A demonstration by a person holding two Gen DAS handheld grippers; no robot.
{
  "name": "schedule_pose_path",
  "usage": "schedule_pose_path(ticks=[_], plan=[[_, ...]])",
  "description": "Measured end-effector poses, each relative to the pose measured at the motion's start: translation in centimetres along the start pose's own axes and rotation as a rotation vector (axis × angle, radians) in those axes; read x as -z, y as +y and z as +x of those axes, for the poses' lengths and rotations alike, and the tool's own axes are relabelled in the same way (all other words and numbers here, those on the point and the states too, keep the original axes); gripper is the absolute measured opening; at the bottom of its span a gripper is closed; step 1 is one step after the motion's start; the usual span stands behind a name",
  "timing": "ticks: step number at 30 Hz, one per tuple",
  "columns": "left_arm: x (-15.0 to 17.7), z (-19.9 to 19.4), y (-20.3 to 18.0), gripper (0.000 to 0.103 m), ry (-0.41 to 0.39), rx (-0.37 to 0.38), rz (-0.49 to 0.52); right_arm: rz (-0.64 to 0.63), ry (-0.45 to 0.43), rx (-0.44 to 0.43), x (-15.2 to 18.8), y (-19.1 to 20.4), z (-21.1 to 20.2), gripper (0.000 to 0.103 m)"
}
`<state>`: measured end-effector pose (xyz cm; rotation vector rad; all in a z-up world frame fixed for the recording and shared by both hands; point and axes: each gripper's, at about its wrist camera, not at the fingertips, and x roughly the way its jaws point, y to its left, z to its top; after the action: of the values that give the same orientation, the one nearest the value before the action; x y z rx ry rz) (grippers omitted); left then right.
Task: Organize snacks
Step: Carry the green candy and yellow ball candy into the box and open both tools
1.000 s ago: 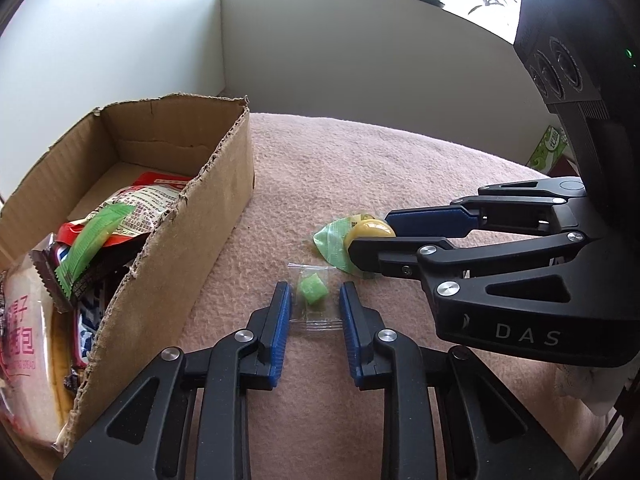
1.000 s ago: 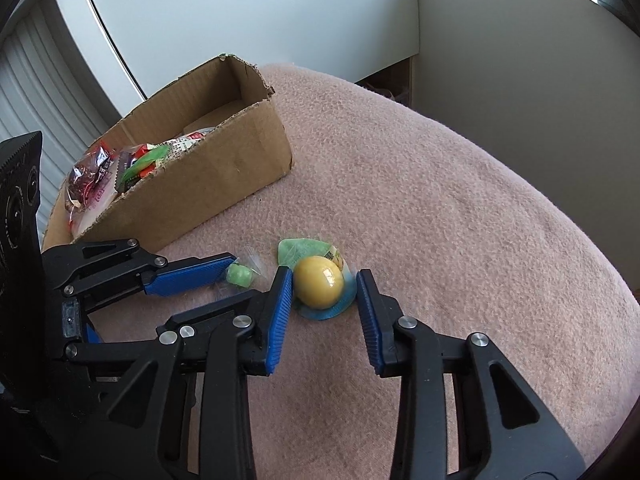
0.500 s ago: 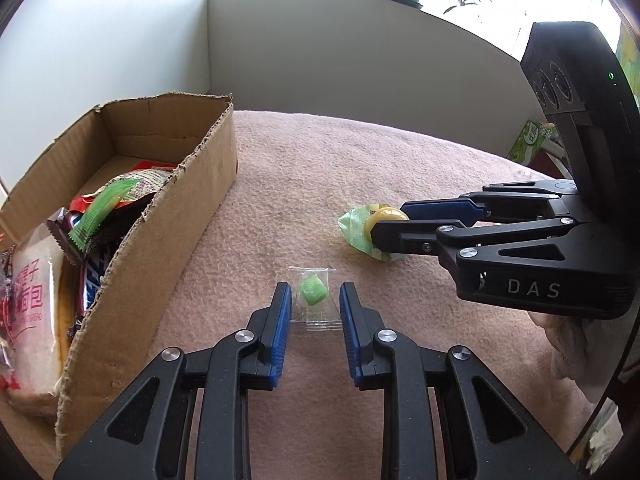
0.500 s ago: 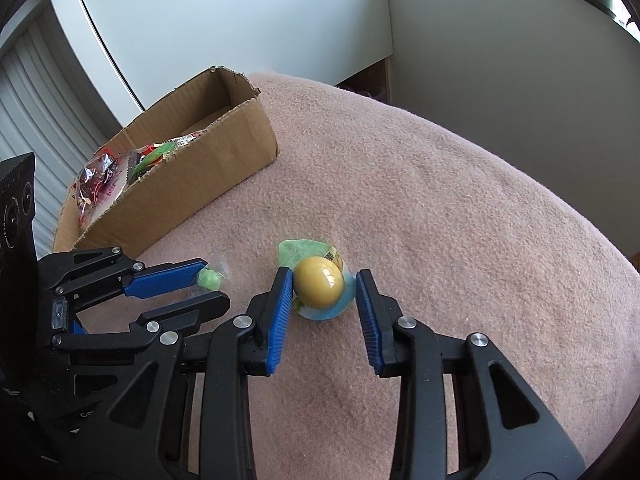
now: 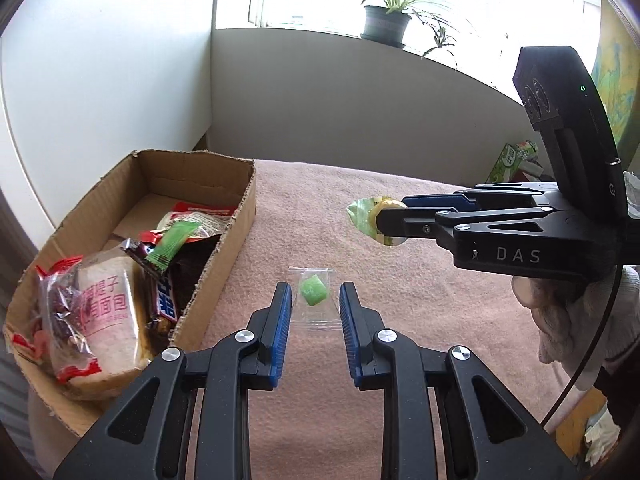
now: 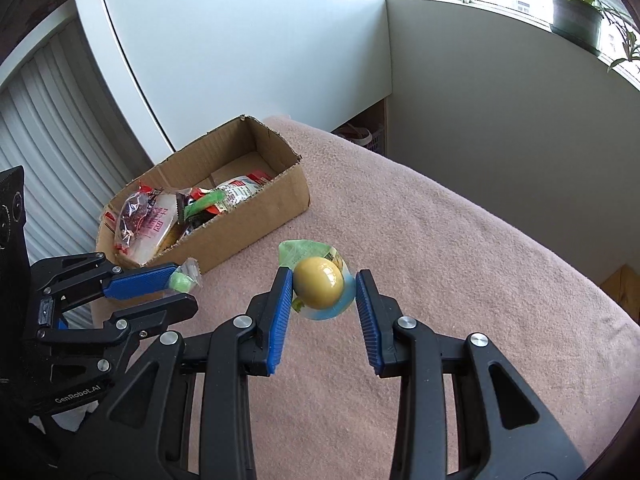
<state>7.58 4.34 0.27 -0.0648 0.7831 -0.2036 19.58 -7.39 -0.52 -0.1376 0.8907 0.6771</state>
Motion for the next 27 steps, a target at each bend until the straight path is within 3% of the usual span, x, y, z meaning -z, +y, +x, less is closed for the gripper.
schedule_pose_path(ticks=[14, 27], plan=[[-1.9, -4.6, 5.3, 0.023, -0.077, -0.14, 0.057, -0.099, -0.043, 0.028, -3.9, 7.3, -1.2, 0.034], [-2.6, -4.9, 7.8, 0.023, -0.094, -0.172, 0.073, -0.102, -0.02, 0.028, -6.5, 10.0, 2.0, 0.034]])
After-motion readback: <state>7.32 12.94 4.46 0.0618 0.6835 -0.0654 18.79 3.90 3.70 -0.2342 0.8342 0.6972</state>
